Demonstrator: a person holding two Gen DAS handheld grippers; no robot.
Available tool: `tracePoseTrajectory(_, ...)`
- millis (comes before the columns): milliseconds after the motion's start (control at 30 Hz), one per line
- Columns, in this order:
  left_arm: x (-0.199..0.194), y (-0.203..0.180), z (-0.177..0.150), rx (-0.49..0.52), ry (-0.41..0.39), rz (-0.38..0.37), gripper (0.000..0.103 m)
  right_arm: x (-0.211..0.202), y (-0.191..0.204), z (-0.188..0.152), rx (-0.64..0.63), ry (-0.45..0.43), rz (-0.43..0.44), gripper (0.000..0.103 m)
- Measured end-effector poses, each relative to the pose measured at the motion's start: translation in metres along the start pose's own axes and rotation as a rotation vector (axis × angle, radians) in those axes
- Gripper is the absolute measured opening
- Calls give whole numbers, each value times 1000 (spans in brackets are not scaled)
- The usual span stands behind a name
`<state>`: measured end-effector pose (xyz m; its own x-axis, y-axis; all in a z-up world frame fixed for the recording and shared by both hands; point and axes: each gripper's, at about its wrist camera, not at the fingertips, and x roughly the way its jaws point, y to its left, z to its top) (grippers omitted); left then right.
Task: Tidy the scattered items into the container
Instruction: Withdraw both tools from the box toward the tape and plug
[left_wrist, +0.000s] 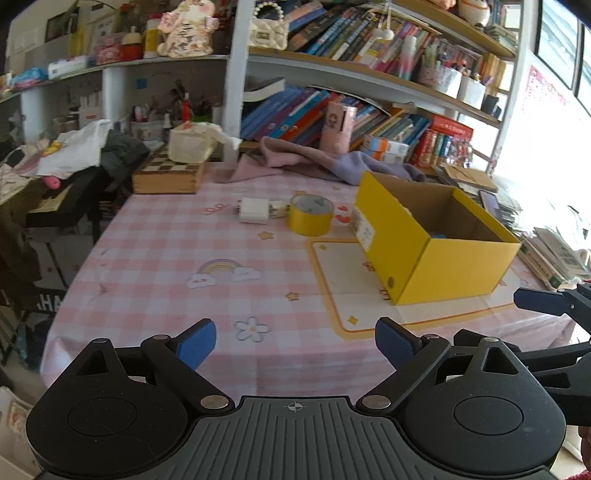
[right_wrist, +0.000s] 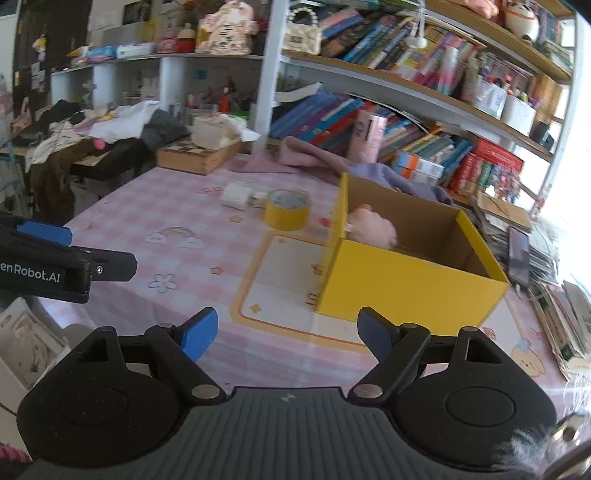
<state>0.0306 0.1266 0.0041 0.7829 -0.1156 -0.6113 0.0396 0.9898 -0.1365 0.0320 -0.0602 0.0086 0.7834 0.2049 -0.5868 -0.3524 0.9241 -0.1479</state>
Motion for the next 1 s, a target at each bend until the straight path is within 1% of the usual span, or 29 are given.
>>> tracePoseTrajectory(133,-3,9,2,-18,-7,28,95,6,7,7,-20,0,30,82)
tracePoseTrajectory(300,1,11,5,-16,-5,38,95,13,11,11,-45,10,59,82)
tracePoseTrajectory(467,9,9,7,8,11,54,95,27,9,14,-26,30,72,82)
tracePoseTrajectory(600,17,12,15,23,12,76,95,42,7,19,-16,40,81,81)
tracePoseTrajectory(700,26,14,22,32,12,91,95,55,5,23,-14,48,81,79)
tracePoseTrajectory(867,47,15,35,47,15,89,95,77,0,30,-13,66,86,79)
tracePoseTrajectory(1000,67,16,50,62,17,83,95,98,-3,42,-14,60,88,79)
